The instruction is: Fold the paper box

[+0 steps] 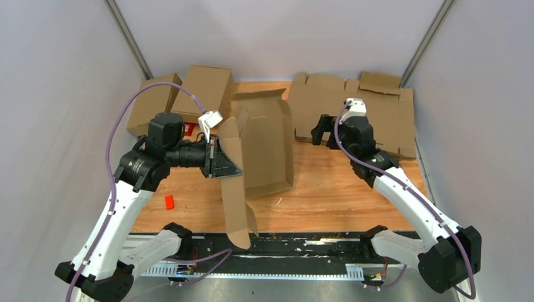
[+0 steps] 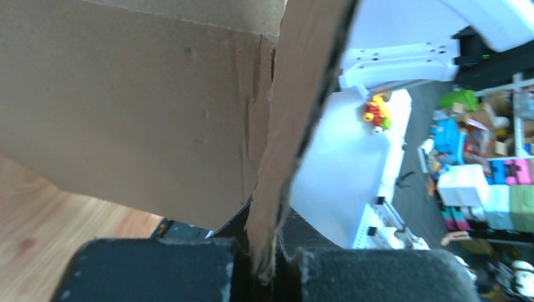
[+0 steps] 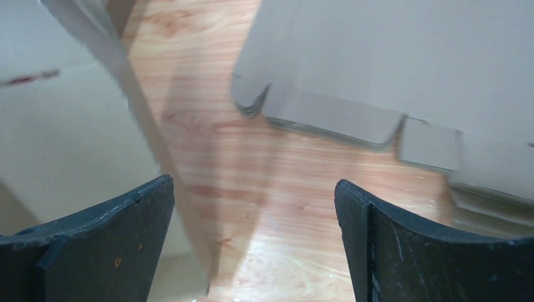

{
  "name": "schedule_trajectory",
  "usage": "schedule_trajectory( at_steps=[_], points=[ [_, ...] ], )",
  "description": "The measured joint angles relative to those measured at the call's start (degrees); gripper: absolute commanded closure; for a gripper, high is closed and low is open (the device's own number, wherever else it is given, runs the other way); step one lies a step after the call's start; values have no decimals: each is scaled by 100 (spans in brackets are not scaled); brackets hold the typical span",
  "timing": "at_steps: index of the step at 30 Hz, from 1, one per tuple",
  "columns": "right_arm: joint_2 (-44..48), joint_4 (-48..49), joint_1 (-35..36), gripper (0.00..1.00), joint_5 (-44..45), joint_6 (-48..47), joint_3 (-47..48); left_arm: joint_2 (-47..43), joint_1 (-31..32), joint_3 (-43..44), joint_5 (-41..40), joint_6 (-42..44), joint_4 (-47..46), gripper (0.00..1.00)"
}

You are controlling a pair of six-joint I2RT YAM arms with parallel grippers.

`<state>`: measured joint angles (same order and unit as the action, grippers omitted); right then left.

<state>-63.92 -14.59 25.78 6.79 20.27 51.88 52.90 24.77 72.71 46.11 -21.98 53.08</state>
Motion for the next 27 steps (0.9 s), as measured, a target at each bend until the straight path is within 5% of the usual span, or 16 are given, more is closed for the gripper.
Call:
schedule_trajectory(
  at_steps=[4,8,17,22,27],
  points=[
    [380,-66,-153,0,732,-2,-304,9,46,-74,616,-422,-452,98],
    [623,-262,-225,0,1239,-4,-592,-168,103,-243,1005,-754,-975,83],
    [555,-369,-240,0,1373,-70,-745,1593,133,940,-2009,463,509,2],
    [608,-446,-240,0,1373,-81,-1054,1543,109,533,-3226,485,348,0],
    [994,-514,-243,0,1419,232,-1554,94,107,-452,-3751,348,-472,0]
  ],
)
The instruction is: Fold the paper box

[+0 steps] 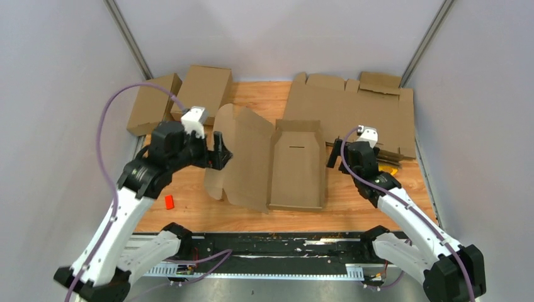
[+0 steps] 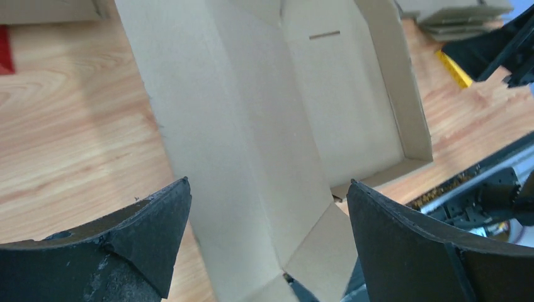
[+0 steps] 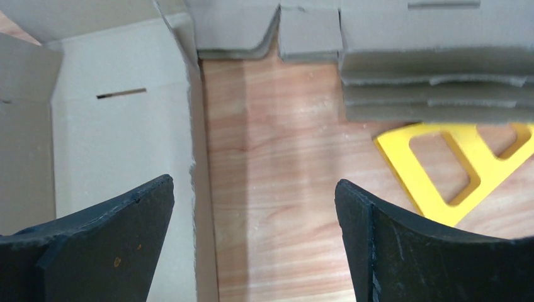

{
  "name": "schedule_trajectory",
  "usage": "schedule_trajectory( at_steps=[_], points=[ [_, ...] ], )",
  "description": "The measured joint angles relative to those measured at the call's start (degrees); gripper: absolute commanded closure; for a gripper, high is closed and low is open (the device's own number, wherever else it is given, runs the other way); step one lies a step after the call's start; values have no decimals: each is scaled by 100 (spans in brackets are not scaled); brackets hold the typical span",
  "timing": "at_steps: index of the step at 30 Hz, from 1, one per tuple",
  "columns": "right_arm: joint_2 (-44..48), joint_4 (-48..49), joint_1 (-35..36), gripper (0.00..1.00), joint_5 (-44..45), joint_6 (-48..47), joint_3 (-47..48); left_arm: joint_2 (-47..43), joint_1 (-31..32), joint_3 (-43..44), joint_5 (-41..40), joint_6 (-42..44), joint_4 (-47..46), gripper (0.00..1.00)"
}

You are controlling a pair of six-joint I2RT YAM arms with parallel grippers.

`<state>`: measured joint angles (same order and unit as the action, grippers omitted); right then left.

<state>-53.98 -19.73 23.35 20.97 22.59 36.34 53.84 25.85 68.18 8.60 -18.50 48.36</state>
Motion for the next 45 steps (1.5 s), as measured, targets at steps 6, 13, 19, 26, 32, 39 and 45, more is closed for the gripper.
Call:
schedule_trajectory(
  at_steps=[6,13,19,26,32,39,45],
  points=[
    [151,-647,0,5,256,1113,-369,-1740,2,-960,-879,-76,-442,0],
    [186,-1703,-4,14,264,2479,-505,-2643,0,-1659,-1493,-483,-492,0],
    [-76,-1775,293,16,-538,2577,-796,-2367,0,-2013,-1261,-608,-542,0],
    [-1104,-1283,2243,14,-1204,2448,-557,-1895,2,-2306,-492,-632,-920,0],
    [-2468,-1097,3484,9,-1556,2210,492,-1851,2,-2398,-247,-627,-1091,0],
    [-1965,-1036,3681,5,-1661,1104,614,-2048,2,-2503,-413,-765,-1023,0],
    [-839,-1399,3491,4,-1453,601,485,-2367,2,-2830,-1152,-1631,-656,0]
  ],
)
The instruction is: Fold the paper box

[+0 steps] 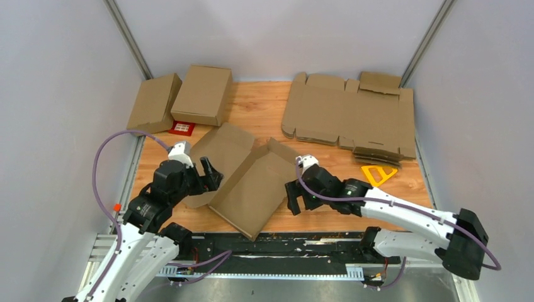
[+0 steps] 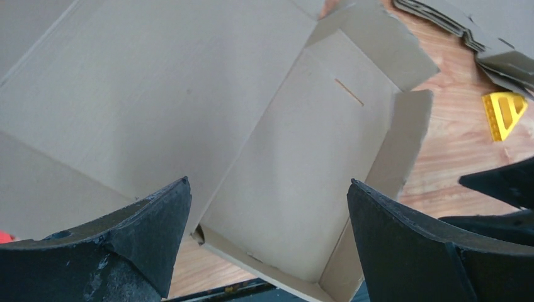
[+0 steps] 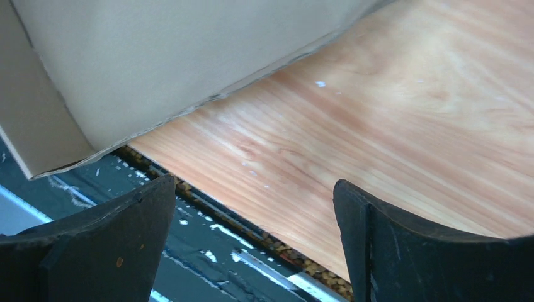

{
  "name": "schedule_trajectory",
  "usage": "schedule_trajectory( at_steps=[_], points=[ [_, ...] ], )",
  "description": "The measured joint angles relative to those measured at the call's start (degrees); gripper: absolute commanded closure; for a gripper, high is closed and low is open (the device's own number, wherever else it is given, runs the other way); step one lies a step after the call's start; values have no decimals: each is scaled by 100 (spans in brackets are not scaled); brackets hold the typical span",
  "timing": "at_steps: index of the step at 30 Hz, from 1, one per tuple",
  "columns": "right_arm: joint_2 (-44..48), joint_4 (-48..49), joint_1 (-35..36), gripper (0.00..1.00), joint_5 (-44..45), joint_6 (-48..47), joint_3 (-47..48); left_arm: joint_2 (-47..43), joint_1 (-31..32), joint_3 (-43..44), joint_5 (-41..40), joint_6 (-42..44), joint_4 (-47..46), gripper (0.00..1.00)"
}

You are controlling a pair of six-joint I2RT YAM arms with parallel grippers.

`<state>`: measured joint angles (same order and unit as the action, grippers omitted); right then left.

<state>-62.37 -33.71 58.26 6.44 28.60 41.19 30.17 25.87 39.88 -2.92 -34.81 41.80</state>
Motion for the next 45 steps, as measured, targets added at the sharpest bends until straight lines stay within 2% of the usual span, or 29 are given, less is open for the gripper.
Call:
schedule_trajectory(
  at_steps=[4,9,11,15,23,32,35,37,40,45],
  points=[
    [546,-225,-546,5,90,-302,-70,-177,0,-219,-229,-501,214,0],
    [848,-348,-1895,3,-487,-850,155,-68,0,-439,-177,-973,308,0],
    [621,-348,-2326,4,-841,-1047,439,81,0,-498,-87,-1115,332,0],
    [-417,90,-2988,7,-1639,-1307,1078,286,0,-590,39,-1344,374,2],
    [-1906,535,-3178,12,-2022,-1419,1641,-50,2,-1110,72,-1812,433,4],
    [-3425,1167,-2999,15,-1434,-1974,2367,238,2,-1119,55,-1735,326,2],
    [-3823,1338,-2999,24,-1399,-2151,2424,260,2,-1097,39,-1687,339,2],
    [-3956,1440,-2999,34,-1429,-2208,2424,234,2,-1093,24,-1665,354,2],
    [-4006,1613,-2994,56,-1521,-2277,2424,214,2,-1045,28,-1611,393,3],
    [-3917,1963,-2959,78,-1731,-2312,2282,173,2,-901,151,-1429,382,3]
  ],
)
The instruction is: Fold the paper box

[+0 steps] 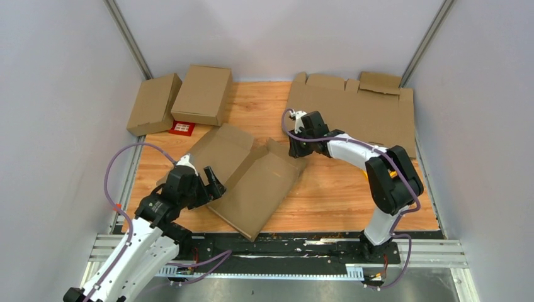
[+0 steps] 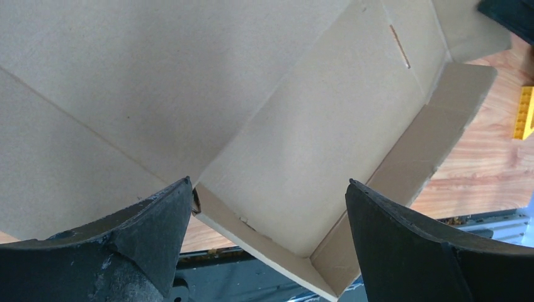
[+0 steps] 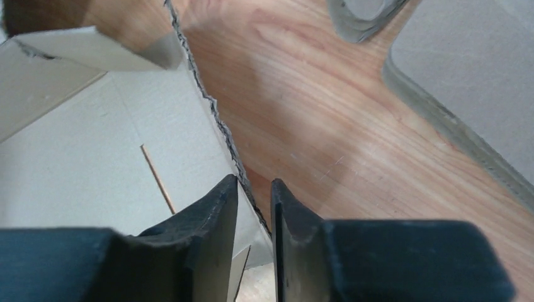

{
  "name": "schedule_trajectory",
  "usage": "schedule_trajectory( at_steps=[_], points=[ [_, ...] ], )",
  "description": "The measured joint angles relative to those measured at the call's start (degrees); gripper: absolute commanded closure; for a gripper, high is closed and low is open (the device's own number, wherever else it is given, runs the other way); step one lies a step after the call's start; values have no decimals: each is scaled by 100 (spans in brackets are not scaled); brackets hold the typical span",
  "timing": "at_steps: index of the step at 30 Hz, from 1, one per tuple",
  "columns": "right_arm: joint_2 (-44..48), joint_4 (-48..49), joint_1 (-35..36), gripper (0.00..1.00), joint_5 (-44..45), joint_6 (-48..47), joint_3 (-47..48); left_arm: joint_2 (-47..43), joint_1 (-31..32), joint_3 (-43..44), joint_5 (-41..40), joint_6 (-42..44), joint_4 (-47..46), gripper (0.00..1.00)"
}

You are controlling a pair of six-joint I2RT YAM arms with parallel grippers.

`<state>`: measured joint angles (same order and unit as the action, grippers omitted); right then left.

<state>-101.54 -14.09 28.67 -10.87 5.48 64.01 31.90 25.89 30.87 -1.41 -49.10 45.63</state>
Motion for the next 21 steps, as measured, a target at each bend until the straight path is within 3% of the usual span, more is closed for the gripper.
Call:
schedule_trajectory(
  at_steps=[2,5,15,21],
  points=[
    [136,-4,15,83,-90,24,-114,-81,0,57,31,87,2,3],
    [424,-87,61,99,-249,42,-238,-232,0,140,31,175,9,3],
    [1976,-640,280,100,-273,85,-1307,-457,0,219,-61,431,122,2],
    [2614,-1228,278,100,328,219,-1646,-431,0,317,-4,579,55,1]
  ],
)
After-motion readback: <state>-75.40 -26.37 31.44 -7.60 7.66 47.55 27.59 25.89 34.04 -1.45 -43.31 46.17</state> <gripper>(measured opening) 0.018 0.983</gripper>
